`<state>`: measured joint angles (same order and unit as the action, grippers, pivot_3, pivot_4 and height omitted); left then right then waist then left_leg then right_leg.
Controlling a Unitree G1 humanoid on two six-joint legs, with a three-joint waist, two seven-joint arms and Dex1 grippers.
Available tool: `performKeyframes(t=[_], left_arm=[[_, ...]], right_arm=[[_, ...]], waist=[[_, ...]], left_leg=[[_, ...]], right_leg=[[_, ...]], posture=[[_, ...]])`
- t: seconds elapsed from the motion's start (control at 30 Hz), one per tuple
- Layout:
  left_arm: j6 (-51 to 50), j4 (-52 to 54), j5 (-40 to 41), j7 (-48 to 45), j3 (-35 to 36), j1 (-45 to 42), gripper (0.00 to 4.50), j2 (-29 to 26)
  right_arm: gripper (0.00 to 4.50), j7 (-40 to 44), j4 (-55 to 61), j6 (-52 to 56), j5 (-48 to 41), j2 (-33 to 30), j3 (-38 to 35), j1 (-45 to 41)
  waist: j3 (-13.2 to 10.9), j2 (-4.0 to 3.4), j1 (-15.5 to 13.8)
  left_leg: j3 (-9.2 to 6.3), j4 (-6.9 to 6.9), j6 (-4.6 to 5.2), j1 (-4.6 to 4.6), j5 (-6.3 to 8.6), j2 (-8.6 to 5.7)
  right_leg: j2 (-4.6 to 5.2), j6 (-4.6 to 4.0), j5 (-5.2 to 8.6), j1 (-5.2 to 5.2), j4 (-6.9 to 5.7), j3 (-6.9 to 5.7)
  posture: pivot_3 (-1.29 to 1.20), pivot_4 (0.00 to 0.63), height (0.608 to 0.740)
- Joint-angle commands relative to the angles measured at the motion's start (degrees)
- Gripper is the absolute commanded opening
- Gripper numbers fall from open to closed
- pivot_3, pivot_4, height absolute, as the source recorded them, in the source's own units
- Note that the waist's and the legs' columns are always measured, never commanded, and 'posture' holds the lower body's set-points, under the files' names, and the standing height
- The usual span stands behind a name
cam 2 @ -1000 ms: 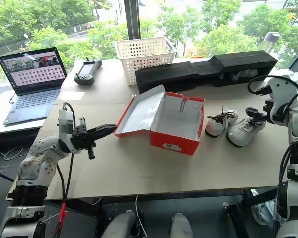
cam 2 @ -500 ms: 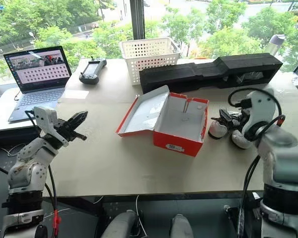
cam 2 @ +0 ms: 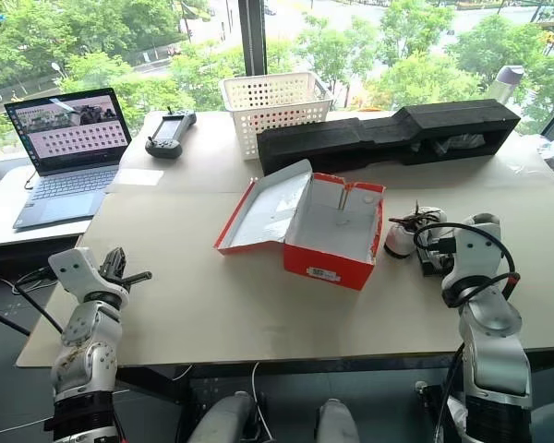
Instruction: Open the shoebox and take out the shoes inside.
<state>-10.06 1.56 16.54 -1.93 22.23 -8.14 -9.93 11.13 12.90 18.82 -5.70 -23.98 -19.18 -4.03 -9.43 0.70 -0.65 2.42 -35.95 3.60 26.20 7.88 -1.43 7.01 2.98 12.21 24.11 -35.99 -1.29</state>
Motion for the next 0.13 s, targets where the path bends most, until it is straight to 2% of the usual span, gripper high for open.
performKeyframes(t=[0.03,0.13], left_arm=[[1.7,2.1,0.0,-0.6,-0.1,0.0,0.0,-0.7],[1.8,2.0,0.0,-0.9,-0.1,-0.2,0.0,-0.9]], right_arm=[[4.49,-0.4,1.7,-1.9,0.3,0.0,-0.1,-0.2],[4.49,-0.3,1.6,-1.9,0.5,-0.1,0.5,-0.3]], waist=[[0.0,0.0,0.0],[0.0,0.0,-0.1]], left_leg=[[0.0,0.0,0.0,0.0,0.0,0.0],[0.0,0.0,0.0,0.0,0.0,0.0]], right_leg=[[0.0,0.0,0.0,0.0,0.0,0.0],[0.0,-0.01,0.0,-0.01,0.0,-0.01]], posture=[[0.0,0.15,0.731],[0.0,0.15,0.731]])
